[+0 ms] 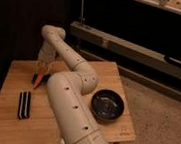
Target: Place the pepper on the white sponge
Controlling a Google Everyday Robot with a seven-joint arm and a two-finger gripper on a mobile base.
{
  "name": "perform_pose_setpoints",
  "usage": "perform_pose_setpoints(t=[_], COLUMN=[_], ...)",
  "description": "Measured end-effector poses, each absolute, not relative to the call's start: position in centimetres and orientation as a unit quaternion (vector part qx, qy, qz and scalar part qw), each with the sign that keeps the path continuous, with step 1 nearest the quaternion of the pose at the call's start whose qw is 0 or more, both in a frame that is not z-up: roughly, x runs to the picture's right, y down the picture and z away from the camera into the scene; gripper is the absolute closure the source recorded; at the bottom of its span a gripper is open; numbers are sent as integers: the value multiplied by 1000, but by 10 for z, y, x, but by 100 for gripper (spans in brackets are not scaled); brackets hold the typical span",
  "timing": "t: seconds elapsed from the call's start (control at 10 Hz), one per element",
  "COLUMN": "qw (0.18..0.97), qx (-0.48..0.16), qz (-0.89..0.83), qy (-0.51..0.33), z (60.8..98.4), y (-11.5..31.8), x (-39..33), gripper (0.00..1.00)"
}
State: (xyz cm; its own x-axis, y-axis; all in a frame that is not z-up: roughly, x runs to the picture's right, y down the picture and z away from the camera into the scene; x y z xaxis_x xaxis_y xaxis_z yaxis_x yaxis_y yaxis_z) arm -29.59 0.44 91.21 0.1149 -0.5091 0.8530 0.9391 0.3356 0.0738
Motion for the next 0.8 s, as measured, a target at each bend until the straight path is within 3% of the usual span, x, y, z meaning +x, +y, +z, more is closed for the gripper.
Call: perform_pose_setpoints(t=[0.8], qw=[703], qx=[-265], qz=[-516], qy=[-411], z=[916], y=[8], x=[-295], gripper=[20])
